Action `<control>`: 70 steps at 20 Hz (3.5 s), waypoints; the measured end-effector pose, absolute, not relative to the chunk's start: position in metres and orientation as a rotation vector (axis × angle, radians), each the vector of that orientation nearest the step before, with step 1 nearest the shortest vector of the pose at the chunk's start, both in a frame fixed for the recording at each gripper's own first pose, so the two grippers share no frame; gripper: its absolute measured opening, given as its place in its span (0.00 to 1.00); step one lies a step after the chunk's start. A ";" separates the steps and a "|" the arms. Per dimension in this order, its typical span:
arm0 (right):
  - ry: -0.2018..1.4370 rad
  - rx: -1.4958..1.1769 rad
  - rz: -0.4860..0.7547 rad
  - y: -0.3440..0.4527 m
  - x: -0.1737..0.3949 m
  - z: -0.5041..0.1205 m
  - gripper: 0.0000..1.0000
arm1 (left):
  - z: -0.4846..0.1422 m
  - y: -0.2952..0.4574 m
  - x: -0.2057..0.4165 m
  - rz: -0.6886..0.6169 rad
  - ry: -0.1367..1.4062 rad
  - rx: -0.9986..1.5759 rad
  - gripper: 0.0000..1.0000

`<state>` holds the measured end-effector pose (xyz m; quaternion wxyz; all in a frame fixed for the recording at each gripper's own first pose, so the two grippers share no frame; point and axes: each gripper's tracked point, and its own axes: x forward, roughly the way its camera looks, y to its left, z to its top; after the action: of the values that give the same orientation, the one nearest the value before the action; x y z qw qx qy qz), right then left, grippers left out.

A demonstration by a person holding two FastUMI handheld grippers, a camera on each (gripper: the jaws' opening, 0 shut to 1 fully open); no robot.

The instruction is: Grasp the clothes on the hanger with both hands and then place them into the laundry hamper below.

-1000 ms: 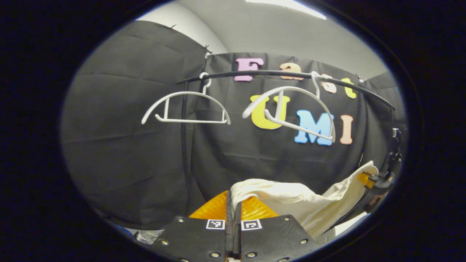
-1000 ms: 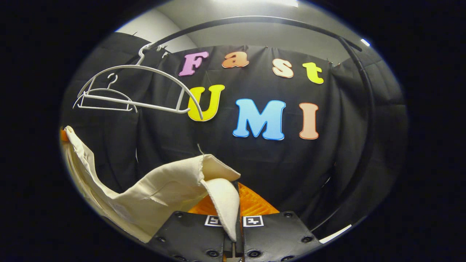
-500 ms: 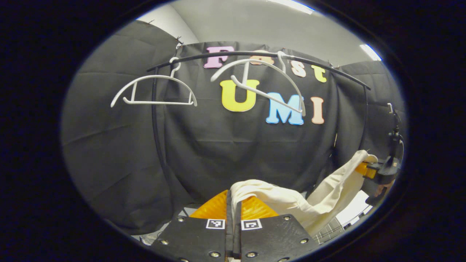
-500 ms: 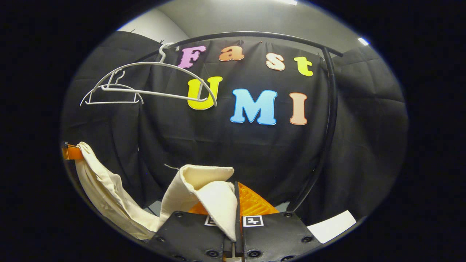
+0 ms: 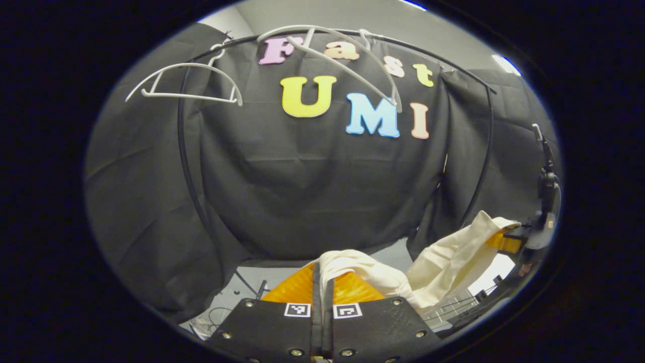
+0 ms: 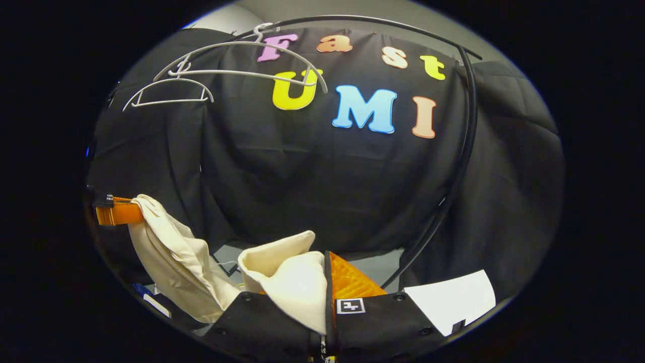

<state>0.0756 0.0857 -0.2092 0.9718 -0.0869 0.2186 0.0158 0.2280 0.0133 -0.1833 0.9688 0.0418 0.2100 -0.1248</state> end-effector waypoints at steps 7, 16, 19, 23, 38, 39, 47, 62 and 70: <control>0.664 -0.045 -0.047 0.074 0.067 -0.283 0.07 | -0.252 0.000 0.231 -0.284 0.547 0.134 0.01; 0.867 0.079 -0.088 0.079 0.035 -0.337 0.10 | -0.299 0.005 0.234 -0.279 0.641 0.107 0.01; 0.896 0.111 -0.053 0.094 0.032 -0.339 0.12 | -0.307 0.008 0.233 -0.275 0.667 0.130 0.06; 0.944 0.166 0.014 0.114 0.024 -0.341 0.43 | -0.322 0.019 0.222 -0.267 0.732 0.149 0.10; 0.672 0.116 0.009 0.031 0.032 -0.261 0.98 | -0.245 0.022 0.156 -0.010 0.704 0.151 0.96; 0.641 0.112 -0.004 0.020 0.032 -0.252 0.98 | -0.232 0.015 0.155 -0.008 0.679 0.160 0.96; 0.403 0.075 -0.090 -0.058 0.036 -0.172 0.98 | -0.127 -0.047 0.142 0.011 0.456 0.230 0.96; -0.168 0.073 -0.191 -0.136 0.010 0.042 0.98 | 0.157 -0.140 0.115 -0.032 -0.152 0.022 0.96; -0.114 0.059 -0.197 -0.104 -0.002 0.022 0.92 | 0.151 -0.107 0.104 -0.019 -0.174 0.024 0.95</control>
<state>-0.0024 -0.1042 0.0218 0.9931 0.0296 -0.0570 -0.0981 0.1037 -0.1067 0.1511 0.9961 0.0120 -0.0869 -0.0095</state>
